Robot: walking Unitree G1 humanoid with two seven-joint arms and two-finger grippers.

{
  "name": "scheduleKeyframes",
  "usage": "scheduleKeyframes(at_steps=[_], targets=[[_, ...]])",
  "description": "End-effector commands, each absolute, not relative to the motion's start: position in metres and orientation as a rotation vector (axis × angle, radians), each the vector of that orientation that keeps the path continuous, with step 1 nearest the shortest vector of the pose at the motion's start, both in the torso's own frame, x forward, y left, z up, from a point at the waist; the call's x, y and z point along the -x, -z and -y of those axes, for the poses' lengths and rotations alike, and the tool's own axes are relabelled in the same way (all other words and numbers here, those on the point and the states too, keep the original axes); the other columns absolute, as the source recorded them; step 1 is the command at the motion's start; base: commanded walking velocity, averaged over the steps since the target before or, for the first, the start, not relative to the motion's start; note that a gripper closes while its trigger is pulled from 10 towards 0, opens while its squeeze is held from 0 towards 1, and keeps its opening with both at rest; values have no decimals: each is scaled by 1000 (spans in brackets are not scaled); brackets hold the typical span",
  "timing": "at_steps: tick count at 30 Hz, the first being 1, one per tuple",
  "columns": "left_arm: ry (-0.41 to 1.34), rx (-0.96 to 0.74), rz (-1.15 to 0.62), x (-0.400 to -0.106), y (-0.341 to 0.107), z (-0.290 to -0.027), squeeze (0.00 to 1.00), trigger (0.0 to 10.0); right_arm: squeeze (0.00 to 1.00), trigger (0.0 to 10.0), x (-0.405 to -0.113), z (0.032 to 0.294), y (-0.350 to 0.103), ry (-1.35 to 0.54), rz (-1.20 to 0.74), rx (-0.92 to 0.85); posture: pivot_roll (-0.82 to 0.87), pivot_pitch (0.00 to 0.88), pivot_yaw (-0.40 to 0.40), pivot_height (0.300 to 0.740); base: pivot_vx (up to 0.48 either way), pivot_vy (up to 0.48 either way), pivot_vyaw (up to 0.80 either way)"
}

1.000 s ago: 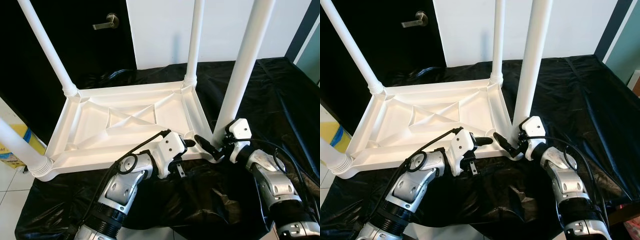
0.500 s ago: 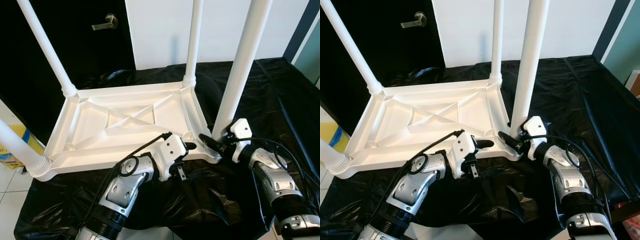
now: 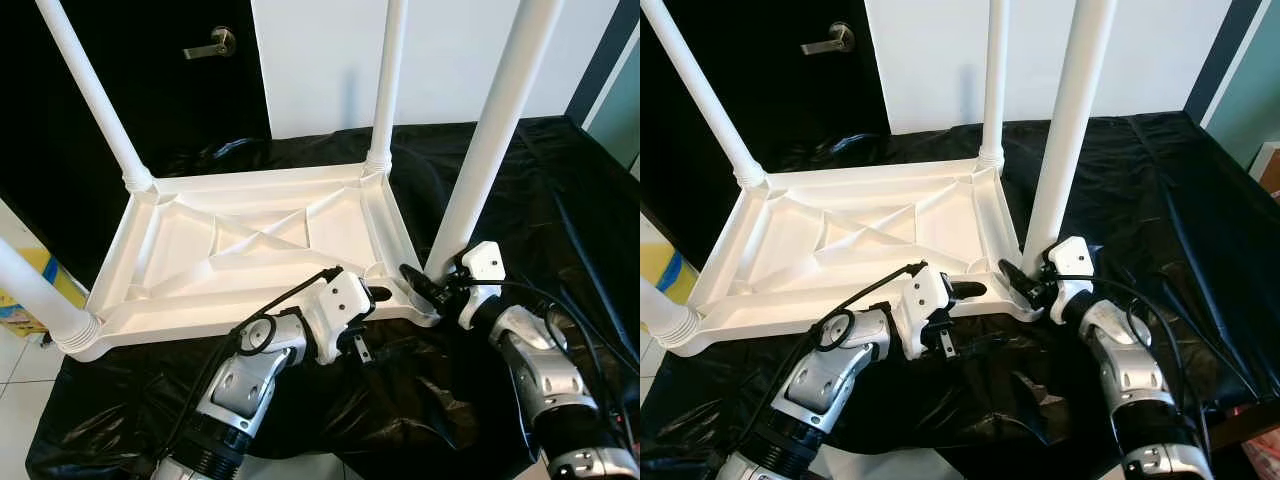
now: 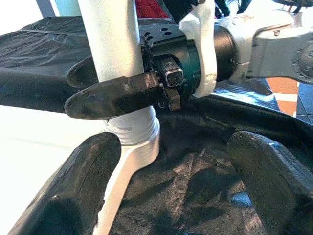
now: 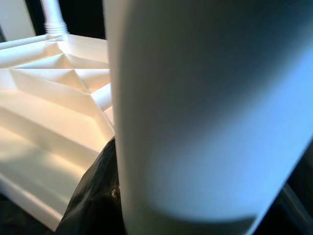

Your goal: Building children table

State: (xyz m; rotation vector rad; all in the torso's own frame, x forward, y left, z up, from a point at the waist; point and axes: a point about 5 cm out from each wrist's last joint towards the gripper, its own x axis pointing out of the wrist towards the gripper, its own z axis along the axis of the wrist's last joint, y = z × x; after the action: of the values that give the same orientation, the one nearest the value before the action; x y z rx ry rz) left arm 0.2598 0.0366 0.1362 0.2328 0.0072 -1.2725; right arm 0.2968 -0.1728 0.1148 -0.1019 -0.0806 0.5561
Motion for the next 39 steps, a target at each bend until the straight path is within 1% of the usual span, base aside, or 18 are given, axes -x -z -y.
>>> scheduleKeyframes(at_steps=[1,2,9,10,11,12,13,14,15,16,17,18,19,21,23,25,38,39], targets=[[1173,-227,16,-264,-139,-40,0,10000,0,10000,-293,167,-106,-516,48,74,-134,0,8,740,0,0,0],[1170,-225,17,-265,-140,-40,0,10000,0,10000,-293,167,-105,-470,49,78,-135,0,7,740,0,0,0],[1165,-224,18,-265,-140,-40,0,10000,0,10000,-289,164,-104,-356,60,35,-137,0,6,740,0,0,0],[1164,-223,17,-264,-139,-40,0,10000,0,10000,-287,162,-104,-305,60,18,-137,0,4,740,0,0,0],[1164,-223,17,-264,-139,-40,0,10000,0,10000,-287,162,-104,-305,60,18,-137,0,4,740,0,0,0],[1164,-223,17,-264,-139,-40,0,10000,0,10000,-286,160,-103,-242,52,15,-135,0,2,740,0,0,0],[1164,-223,17,-264,-139,-40,0,10000,0,10000,-286,160,-103,-242,52,15,-135,0,2,740,0,0,0],[1163,-223,17,-265,-139,-40,0,10000,0,10000,-285,160,-99,-142,28,15,-134,0,1,740,0,0,0],[1163,-223,17,-265,-139,-40,0,10000,0,10000,-285,160,-99,-142,28,15,-134,0,1,740,0,0,0],[1162,-223,19,-265,-140,-39,0,10000,0,10000,-284,160,-95,-39,2,14,-130,0,-3,740,0,0,0],[1162,-223,19,-265,-140,-39,0,10000,0,10000,-284,160,-95,-39,2,14,-130,0,-3,740,0,0,0],[1161,-221,21,-265,-140,-38,0,10000,0,10000,-282,157,-92,51,-20,0,-129,0,-5,740,0,0,0],[1161,-221,21,-265,-140,-38,0,10000,0,10000,-282,157,-92,51,-20,0,-129,0,-5,740,0,0,0],[1161,-218,24,-265,-141,-37,0,10000,0,10000,-279,150,-89,124,-37,-25,-126,0,-8,740,0,0,0],[1161,-218,24,-265,-141,-37,0,10000,0,10000,-279,150,-89,124,-37,-25,-126,0,-8,740,0,0,0],[1161,-214,26,-264,-141,-35,0,10000,0,10000,-279,142,-92,111,-32,-50,-127,0,-11,740,0,0,0],[1151,-213,28,-266,-141,-37,0,10000,0,10000,-277,136,-97,117,-28,-34,-124,0,-17,740,0,0,0],[1150,-212,28,-266,-141,-37,0,10000,1000,10000,-277,137,-99,113,-19,-32,-124,0,-18,740,0,0,0]])
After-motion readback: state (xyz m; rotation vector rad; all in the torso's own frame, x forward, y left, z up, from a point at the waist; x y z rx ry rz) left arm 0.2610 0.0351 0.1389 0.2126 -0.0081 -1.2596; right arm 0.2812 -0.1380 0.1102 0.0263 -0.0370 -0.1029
